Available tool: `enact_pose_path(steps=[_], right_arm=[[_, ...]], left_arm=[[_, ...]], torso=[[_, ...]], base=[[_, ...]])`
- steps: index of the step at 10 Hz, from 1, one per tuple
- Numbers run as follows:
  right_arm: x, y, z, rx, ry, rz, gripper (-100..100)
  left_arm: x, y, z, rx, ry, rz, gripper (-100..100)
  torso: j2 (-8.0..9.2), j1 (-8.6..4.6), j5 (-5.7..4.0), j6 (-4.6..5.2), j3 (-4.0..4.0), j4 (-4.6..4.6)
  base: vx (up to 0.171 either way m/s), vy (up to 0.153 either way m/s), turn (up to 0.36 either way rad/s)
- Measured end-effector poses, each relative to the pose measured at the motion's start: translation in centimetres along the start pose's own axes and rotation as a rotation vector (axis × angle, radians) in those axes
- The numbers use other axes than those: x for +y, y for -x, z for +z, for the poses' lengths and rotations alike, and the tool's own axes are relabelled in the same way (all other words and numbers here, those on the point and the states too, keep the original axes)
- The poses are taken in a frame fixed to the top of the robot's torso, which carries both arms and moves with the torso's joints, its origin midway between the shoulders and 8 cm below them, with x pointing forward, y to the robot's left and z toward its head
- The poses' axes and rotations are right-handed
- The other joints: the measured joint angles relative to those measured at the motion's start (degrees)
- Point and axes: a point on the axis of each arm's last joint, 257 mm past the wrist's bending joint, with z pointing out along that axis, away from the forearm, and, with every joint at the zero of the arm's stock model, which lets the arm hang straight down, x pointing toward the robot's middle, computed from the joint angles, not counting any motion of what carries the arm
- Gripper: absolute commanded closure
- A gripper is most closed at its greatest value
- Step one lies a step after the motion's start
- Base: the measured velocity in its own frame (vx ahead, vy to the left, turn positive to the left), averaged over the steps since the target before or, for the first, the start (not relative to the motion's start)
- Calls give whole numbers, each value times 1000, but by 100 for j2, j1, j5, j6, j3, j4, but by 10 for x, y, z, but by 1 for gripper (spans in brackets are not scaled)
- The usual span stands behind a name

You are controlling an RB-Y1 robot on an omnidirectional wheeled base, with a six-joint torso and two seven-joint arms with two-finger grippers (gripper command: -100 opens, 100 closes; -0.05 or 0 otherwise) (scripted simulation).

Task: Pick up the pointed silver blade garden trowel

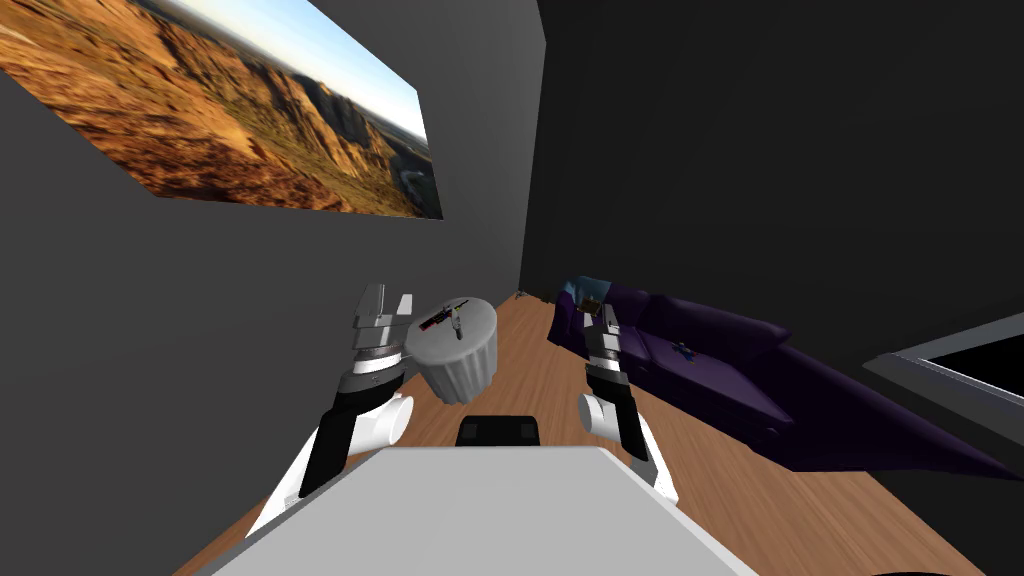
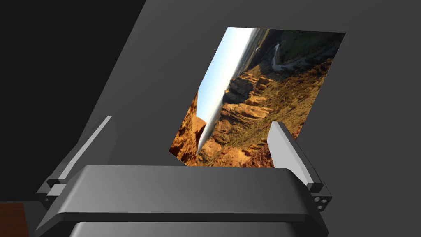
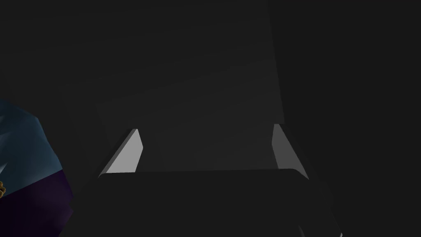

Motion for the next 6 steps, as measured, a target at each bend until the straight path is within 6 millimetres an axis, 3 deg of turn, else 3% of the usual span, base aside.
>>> enact_pose_path(steps=[6], right_arm=[[0, 0, 0, 0, 0, 0, 0]], left_arm=[[34, -2, 3, 83, 115, 33, -100]], torso=[[-4, -31, -7, 1, -2, -1]], base=[[6, -69, 27]])
